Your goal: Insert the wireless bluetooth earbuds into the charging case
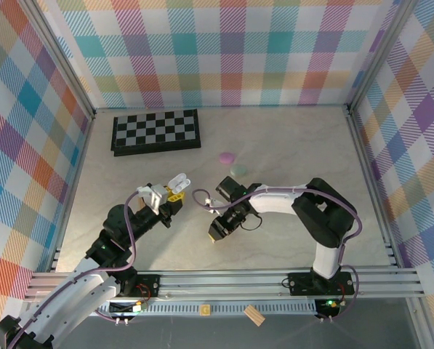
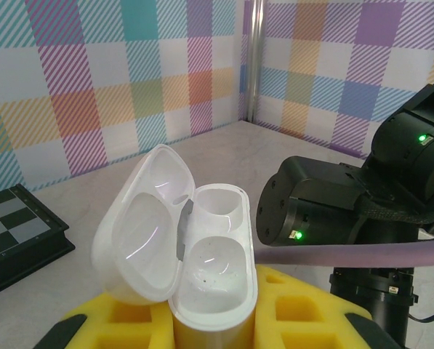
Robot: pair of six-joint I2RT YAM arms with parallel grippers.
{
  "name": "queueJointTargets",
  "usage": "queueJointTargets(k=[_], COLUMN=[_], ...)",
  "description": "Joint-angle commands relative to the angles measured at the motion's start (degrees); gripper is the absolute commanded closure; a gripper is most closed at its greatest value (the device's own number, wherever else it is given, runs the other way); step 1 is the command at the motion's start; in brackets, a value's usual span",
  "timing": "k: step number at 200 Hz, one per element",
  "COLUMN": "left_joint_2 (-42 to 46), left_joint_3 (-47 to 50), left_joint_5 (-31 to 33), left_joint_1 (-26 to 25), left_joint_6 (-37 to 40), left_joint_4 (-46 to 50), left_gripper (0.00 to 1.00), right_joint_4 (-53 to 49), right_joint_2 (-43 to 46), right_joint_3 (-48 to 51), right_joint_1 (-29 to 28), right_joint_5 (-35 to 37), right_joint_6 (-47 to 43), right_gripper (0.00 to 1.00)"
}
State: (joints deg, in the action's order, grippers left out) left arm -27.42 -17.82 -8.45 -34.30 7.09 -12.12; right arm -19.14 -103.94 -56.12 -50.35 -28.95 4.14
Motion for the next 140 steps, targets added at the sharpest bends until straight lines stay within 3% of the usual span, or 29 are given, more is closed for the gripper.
queueJointTargets(k=[1, 59, 78, 97, 140], left_joint_2=[0.35, 0.35, 0.21, 0.09, -1.19], left_joint_3=[-1.69, -1.85, -1.92, -1.93, -2.16], left_joint_5=[-0.60, -0.52, -0.52, -0.49, -0.04], left_joint_1=[0.47, 0.47, 0.49, 0.49, 0.48], left_joint_6=[0.53, 0.47, 0.48, 0.47, 0.03], left_joint_4=[-1.11, -1.42, -1.28, -1.41, -1.87], left_gripper=[0.91, 0.91, 0.91, 0.91, 0.91], right_joint_4=[-2.45, -2.25, -1.65, -1.09, 4.21], right_joint_2=[1.88, 1.53, 1.83, 2.68, 8.77], right_joint_3=[1.67, 2.06, 2.10, 2.24, 5.09], right_joint_1=[-0.89, -1.77, -1.85, -1.91, -2.08], right_joint_5=[1.63, 5.57, 7.24, 8.70, 14.51], right_joint_6=[-3.26, -4.35, -3.84, -3.45, -1.86], right_gripper=[0.63, 0.69, 0.76, 0.78, 0.80])
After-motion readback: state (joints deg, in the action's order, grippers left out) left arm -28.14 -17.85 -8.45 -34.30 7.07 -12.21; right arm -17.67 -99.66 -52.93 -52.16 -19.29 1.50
